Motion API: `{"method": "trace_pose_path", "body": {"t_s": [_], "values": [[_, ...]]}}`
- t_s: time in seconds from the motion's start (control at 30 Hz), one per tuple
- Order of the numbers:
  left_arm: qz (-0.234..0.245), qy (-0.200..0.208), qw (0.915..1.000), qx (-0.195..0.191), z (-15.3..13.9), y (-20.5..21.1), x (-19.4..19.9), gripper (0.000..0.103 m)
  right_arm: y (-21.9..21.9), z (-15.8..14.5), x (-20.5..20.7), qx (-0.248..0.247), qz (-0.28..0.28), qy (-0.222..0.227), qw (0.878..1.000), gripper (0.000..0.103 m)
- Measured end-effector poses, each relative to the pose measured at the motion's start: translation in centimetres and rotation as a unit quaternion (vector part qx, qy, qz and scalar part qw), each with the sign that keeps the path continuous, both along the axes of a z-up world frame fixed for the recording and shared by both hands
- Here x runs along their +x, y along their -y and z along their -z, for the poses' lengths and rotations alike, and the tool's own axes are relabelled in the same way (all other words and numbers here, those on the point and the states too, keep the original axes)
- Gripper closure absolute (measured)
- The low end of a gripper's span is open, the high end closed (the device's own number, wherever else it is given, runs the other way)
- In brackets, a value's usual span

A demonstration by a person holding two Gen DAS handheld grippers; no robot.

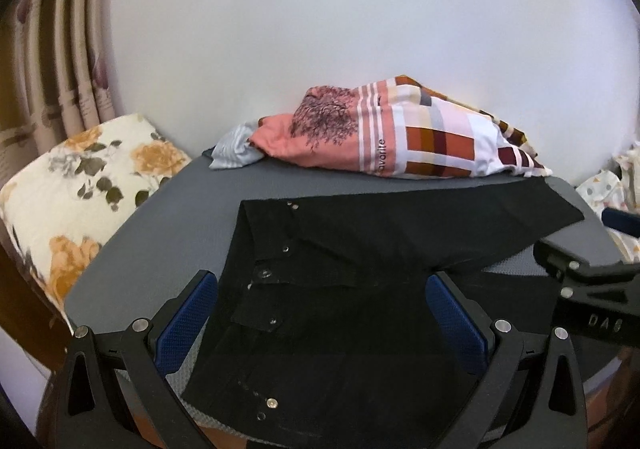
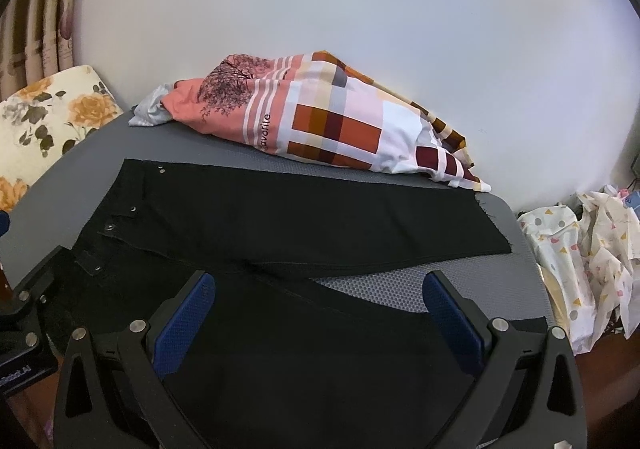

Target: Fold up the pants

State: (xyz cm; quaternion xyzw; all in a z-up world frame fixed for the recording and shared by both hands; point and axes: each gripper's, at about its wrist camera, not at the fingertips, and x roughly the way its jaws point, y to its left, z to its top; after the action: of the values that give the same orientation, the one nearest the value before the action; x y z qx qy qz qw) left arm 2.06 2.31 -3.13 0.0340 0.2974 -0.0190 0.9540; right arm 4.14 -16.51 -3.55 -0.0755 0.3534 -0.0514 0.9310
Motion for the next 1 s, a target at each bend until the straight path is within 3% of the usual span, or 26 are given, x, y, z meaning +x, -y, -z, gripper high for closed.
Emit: {"method": "trace_pose_path", "body": {"t_s": [0.13,0.33,0.67,0.83,1.0], "values": [[0.012,-0.032,0.9993,0.012,0.4,0.0,1.1,0.000,0.5,0.0,-0.1,0.008,0.005,0.005,1.000,0.000],[-0.036,-0.051,0.9980,-0.010,0.6,-2.9,3.2,0.000,1.6,-0.3,-0.2,0.032,0.009,0.014,0.999,0.000],[-0.095,-0.041,0.9946,0.003,0.0,-7.2,5.1,0.000,0.5,-0.2,-0.5,0.037,-0.019,0.018,0.999,0.000],[-0.101,-0.043,0.9939,0.009,0.2,-8.2,5.9,0.000,-0.4,-0.2,-0.7,0.032,-0.030,0.020,0.999,0.000],[-0.098,-0.046,0.9938,0.024,0.8,-8.4,6.7,0.000,-0.4,-0.2,-0.4,0.063,-0.047,0.014,0.997,0.000]]}}
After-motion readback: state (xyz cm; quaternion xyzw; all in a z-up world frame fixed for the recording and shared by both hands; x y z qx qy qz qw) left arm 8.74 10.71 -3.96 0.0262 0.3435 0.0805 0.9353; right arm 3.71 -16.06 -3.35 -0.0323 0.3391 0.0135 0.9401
